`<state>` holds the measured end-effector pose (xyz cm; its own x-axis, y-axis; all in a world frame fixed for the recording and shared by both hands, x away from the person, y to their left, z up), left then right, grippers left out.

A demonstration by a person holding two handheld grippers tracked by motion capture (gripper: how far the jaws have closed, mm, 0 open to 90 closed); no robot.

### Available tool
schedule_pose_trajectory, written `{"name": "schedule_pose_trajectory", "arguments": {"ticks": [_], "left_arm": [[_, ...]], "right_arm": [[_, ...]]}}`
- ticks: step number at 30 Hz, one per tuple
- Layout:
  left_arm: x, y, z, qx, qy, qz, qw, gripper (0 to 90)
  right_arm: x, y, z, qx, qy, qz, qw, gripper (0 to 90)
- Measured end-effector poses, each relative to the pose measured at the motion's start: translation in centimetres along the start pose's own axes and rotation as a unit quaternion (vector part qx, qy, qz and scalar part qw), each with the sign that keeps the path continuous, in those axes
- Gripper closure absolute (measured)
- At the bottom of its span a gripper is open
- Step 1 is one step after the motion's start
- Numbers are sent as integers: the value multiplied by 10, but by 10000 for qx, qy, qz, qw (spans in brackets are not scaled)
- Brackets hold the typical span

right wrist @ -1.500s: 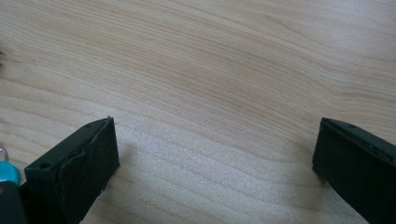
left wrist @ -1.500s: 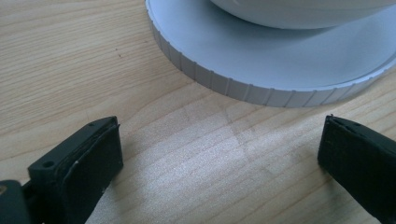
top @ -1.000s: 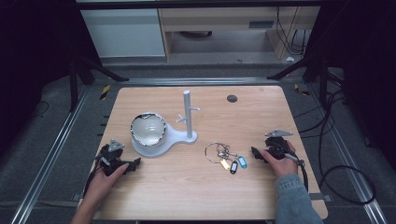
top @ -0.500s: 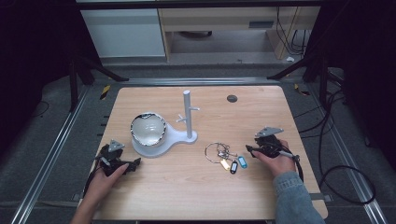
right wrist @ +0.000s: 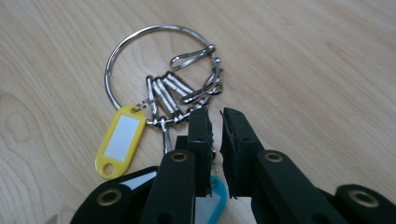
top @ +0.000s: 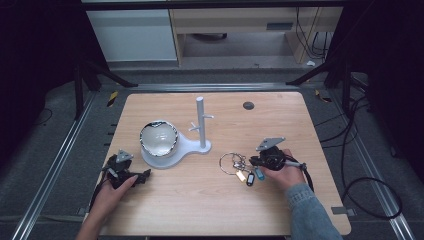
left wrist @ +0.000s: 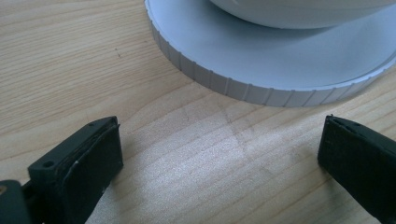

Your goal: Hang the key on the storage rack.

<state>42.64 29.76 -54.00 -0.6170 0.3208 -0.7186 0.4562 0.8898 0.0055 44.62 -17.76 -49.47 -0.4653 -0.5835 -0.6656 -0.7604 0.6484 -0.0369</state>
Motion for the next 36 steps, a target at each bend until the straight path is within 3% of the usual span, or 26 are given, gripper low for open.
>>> {"name": "schedule_pose_trajectory", "arguments": {"ticks": [10, 23, 36], "left_arm": [[0, 0, 0, 2, -1, -4, 10000, 0], [0, 0, 0, -2, -2, -2, 10000, 0], [0, 0, 0, 2, -4, -8, 10000, 0]], "right_arm": [[0, 5, 15, -156, 264, -84, 9995, 807], [-1, 4, 21, -281, 417, 109, 9987, 878], [-7, 7, 12, -414, 185, 207, 9988, 886]]}}
Point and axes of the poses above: each handheld gripper's, and its own axes: z roughly forward along the jaws, x roughly out of its underside, y roughly to its left, the point moved 3 cm from there along z, roughly forward along the jaws, and after that the axes turned 1 degree about z, right-handed, at the moved point
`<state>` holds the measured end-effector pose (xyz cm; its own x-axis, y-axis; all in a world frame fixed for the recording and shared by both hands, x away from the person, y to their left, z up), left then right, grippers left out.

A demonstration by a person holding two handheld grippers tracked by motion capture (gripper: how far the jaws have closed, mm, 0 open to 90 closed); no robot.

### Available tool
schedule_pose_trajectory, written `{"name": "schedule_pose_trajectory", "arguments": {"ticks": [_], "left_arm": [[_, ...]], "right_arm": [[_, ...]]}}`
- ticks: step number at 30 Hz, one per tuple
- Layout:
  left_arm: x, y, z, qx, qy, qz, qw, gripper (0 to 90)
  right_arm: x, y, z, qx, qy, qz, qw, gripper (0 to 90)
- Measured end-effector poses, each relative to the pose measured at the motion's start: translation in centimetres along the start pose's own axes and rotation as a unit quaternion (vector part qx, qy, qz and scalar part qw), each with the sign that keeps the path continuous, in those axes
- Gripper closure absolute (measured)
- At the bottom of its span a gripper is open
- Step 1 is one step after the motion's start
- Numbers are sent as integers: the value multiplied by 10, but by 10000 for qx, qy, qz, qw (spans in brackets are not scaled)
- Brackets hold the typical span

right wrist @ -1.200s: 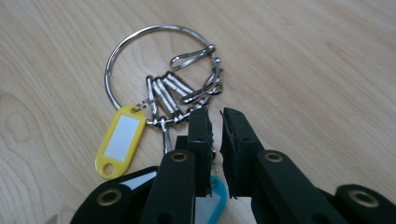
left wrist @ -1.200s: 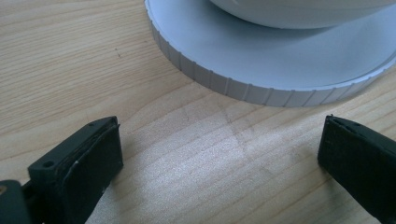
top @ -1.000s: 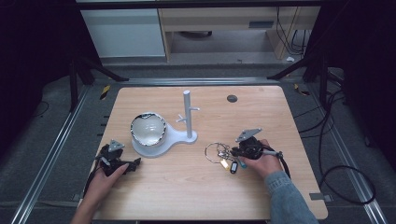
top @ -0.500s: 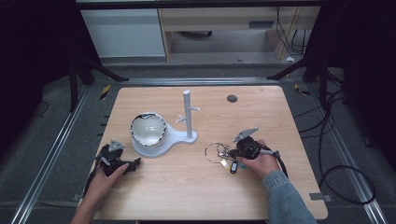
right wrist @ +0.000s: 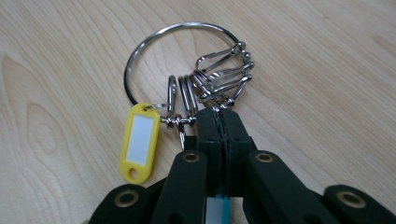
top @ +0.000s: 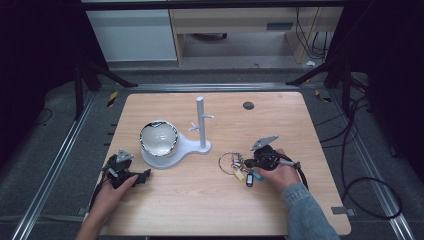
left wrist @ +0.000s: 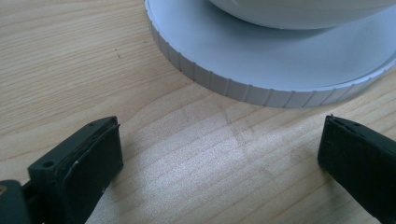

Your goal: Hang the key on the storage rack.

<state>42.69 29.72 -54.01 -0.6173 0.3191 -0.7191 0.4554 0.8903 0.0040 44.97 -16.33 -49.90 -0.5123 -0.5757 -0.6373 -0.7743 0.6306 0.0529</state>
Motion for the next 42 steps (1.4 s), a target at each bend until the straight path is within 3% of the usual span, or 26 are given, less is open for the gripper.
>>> {"name": "schedule_pose_trajectory", "arguments": {"ticks": [14, 26, 42], "left_arm": [[0, 0, 0, -2, -1, 0, 10000, 0], [0, 0, 0, -7, 2, -2, 10000, 0], [0, 0, 0, -16, -1, -6, 10000, 0]], "right_arm": [[-22, 1, -29, 143, -390, -120, 9991, 887], [-80, -1, -38, 282, -20, -551, 9981, 887], [-124, 1, -57, 254, 98, -869, 9958, 888]]}}
Point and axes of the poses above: each handheld gripper's, and its own axes: z roughly forward along the jaws, x roughly out of its underside, y roughly to its left, the point moved 3 cm from there along z, roughly forward along the jaws, and after that the axes turned 1 degree about z, right-handed, at the moved point
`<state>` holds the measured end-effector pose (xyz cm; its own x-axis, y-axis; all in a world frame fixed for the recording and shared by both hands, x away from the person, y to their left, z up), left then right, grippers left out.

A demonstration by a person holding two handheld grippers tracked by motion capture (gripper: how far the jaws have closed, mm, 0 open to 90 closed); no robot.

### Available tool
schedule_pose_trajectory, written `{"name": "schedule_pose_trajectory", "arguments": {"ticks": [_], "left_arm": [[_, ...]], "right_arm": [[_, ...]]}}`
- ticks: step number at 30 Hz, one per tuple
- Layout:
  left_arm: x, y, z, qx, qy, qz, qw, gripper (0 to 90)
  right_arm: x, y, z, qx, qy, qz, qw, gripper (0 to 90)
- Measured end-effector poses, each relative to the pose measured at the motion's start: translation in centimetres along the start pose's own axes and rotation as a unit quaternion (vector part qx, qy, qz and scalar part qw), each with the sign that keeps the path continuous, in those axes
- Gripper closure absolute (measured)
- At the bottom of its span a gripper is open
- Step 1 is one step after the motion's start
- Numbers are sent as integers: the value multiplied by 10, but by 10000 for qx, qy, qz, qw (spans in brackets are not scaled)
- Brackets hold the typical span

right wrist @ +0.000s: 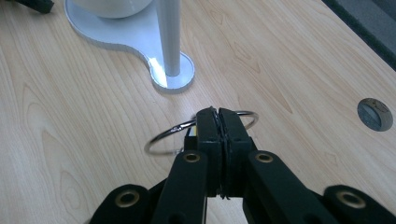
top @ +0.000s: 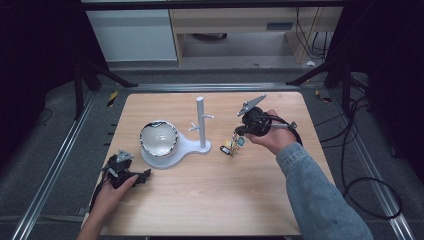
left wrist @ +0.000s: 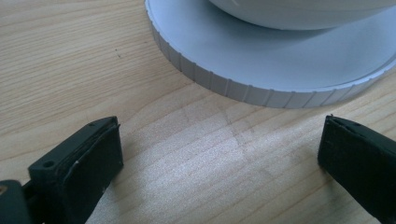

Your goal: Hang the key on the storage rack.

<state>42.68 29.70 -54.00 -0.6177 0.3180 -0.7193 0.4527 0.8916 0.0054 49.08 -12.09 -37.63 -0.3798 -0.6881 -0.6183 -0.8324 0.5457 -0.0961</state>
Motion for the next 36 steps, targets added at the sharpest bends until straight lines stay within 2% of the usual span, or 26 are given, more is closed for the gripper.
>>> {"name": "schedule_pose_trajectory", "arguments": {"ticks": [10, 36], "left_arm": [[0, 0, 0, -2, 0, 0, 10000, 0], [0, 0, 0, -12, 0, -8, 10000, 0]], "right_arm": [[-8, -3, 0, -58, 126, -56, 9999, 887], [-31, -7, -25, 36, 197, -145, 9997, 887]]}}
Point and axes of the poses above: each handheld gripper's, and its own axes: z roughly forward along the jaws, x roughly out of its underside, y roughly to its left, the point moved 3 cm from there along z, roughly forward along the jaws, and after that the axes turned 1 degree about z, right-handed, at the moved point
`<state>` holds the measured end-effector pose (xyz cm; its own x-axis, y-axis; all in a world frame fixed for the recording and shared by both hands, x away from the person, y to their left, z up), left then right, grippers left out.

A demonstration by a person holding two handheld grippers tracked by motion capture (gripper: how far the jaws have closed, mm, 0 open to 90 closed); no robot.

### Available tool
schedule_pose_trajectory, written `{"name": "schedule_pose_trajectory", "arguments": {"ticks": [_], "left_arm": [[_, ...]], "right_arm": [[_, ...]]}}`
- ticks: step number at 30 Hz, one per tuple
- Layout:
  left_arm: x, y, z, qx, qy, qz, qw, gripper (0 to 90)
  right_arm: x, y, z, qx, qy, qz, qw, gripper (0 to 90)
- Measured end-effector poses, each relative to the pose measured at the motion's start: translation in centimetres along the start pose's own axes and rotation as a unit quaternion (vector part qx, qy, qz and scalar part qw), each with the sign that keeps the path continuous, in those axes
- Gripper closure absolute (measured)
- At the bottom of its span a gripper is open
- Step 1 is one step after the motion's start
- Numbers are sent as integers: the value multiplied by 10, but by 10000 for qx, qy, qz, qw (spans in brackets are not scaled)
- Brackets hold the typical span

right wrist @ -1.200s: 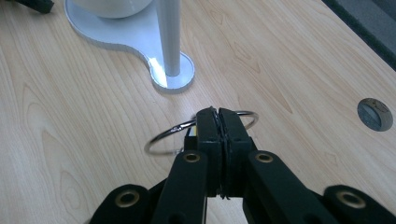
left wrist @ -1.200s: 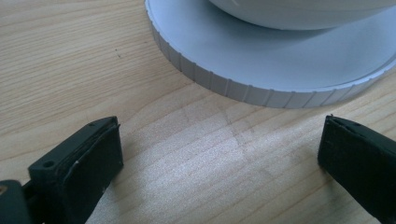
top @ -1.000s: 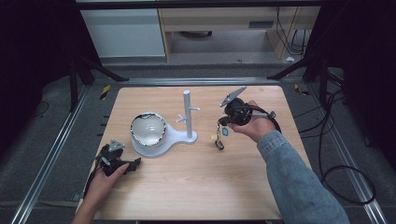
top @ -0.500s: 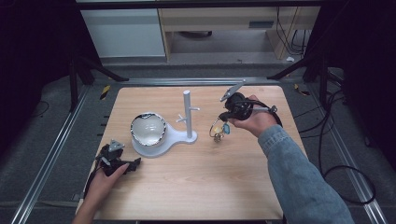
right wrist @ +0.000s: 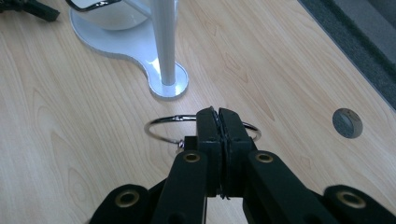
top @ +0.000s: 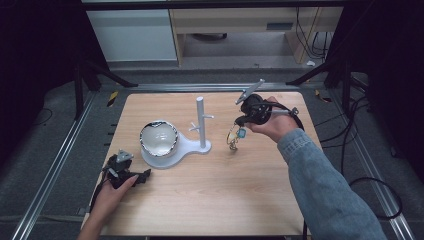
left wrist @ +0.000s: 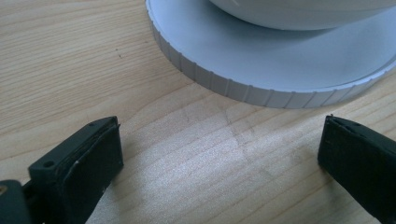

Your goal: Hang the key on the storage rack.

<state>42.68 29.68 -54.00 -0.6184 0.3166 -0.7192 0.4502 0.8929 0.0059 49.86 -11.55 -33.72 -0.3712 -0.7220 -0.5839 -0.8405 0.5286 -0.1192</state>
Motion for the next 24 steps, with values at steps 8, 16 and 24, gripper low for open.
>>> {"name": "schedule_pose_trajectory", "arguments": {"ticks": [8, 16, 24], "left_arm": [[0, 0, 0, -1, 0, -1, 10000, 0], [0, 0, 0, -3, 4, 3, 10000, 0], [0, 0, 0, 0, -11, -6, 10000, 0]], "right_arm": [[-10, 0, -8, -29, -38, -17, 10000, 887], [-21, 1, -14, 0, -26, -90, 10000, 887], [-39, 4, -27, 75, -72, -210, 9997, 887]]}}
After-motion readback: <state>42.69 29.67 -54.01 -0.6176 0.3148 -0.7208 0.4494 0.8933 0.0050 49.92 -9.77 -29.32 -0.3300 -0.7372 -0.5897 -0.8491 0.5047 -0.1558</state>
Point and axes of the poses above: each handheld gripper's, and its own axes: z roughly forward along the jaws, x roughly out of its underside, y roughly to its left, the point moved 3 cm from there along z, roughly forward along the jaws, and after that the axes turned 1 degree about z, right-handed, at the moved point
